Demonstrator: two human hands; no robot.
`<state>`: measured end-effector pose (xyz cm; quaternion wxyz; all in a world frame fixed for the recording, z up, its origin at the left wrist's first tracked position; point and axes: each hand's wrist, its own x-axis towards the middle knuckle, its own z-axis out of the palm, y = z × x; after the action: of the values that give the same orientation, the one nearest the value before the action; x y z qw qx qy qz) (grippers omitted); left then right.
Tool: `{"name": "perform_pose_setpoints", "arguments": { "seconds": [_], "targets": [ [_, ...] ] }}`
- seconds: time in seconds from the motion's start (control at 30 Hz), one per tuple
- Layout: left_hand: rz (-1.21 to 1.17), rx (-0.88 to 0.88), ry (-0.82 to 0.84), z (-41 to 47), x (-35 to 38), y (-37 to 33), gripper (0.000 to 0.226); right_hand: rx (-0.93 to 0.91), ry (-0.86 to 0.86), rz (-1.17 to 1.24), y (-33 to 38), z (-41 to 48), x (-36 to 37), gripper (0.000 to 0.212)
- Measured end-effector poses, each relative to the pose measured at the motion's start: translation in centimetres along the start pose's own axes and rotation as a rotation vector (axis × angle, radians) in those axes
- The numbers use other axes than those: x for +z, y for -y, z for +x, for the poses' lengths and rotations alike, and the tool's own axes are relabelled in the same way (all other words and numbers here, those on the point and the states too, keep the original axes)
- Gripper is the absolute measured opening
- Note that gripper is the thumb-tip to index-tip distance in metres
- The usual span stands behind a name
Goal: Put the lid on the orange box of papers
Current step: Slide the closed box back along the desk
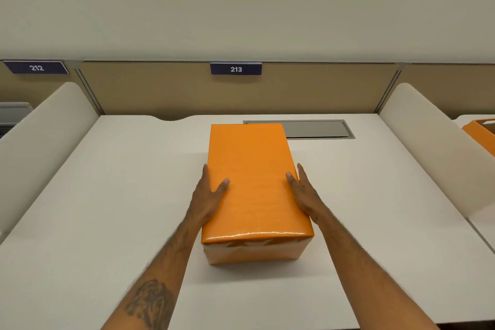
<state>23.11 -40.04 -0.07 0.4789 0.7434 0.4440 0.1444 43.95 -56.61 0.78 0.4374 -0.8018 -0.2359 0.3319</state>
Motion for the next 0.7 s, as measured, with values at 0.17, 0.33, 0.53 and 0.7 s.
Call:
{"name": "perform_pose_setpoints", "arguments": {
  "seconds": [0.17,0.33,0.53,0.7],
  "targets": [
    [0.139,0.012,0.012,-1.2,0.3,0.8,0.1,0.037,-0.016,0.046,-0.8,-0.8,0.6,0.081],
    [0.265,-0.03,-0.016,-1.0,0.7,0.2,0.102,0.01,0.0,0.085,-0.5,-0.8,0.6,0.079],
    [0.305,-0.04,-0.043,0.4,-1.2,-0.6,0.101,-0.052,0.009,0.089,1.6,0.6,1.2,0.074],
    [0.291,-0.027,-0.093,1.8,-4.8,-1.2,0.099,-0.109,0.03,0.114,4.3,2.7,3.1,0.073]
  ]
}}
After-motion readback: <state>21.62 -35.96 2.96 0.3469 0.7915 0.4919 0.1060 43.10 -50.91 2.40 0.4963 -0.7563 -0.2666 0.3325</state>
